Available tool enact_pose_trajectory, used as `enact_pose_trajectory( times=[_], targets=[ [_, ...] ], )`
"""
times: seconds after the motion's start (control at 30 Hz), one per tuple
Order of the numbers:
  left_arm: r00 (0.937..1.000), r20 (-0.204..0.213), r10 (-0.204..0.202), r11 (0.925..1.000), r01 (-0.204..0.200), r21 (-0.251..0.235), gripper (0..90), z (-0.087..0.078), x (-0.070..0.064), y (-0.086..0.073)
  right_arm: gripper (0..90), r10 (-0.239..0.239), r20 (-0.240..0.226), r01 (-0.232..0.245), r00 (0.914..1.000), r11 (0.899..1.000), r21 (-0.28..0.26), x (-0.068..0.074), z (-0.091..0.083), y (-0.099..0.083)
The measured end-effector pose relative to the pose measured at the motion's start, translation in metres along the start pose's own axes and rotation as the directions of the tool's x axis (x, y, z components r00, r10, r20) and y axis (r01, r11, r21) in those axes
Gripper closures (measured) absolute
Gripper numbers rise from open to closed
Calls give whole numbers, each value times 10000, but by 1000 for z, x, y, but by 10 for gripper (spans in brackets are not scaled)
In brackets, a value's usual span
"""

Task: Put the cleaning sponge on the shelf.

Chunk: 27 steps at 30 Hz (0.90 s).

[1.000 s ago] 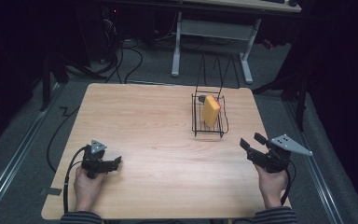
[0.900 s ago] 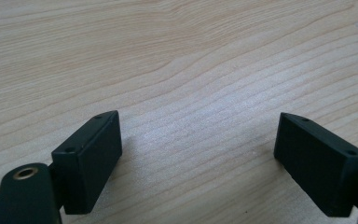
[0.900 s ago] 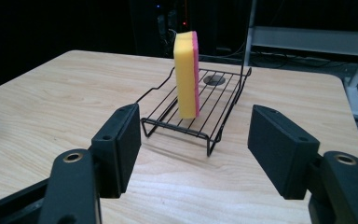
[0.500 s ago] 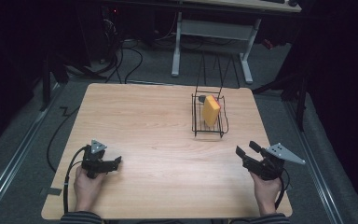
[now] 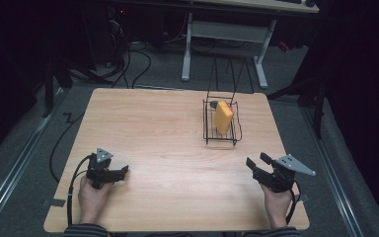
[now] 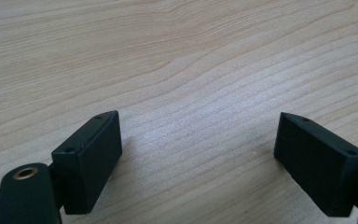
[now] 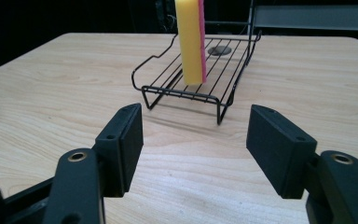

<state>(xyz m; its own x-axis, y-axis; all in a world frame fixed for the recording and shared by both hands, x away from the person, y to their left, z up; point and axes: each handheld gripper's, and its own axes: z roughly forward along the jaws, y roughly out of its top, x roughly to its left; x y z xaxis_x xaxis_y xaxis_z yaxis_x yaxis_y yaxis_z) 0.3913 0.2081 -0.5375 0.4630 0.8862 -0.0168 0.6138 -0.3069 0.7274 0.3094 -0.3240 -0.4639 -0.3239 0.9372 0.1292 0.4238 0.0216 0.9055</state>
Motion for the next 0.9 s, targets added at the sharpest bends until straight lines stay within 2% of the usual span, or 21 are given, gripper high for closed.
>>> enact_pose_trajectory(
  times=[0.57, 0.9],
  targets=[
    [10000, -1, 2, 10000, -2, 1, 156, 0, 0, 0, 369, 121, -123, -113, 9999, 9978, 653, 1, 24, -16],
    [10000, 0, -1, 10000, 1, -2, 156, 0, 0, 0, 369, 31, 8, -31, 10000, 9935, 1134, 0, 39, -24]
  ],
)
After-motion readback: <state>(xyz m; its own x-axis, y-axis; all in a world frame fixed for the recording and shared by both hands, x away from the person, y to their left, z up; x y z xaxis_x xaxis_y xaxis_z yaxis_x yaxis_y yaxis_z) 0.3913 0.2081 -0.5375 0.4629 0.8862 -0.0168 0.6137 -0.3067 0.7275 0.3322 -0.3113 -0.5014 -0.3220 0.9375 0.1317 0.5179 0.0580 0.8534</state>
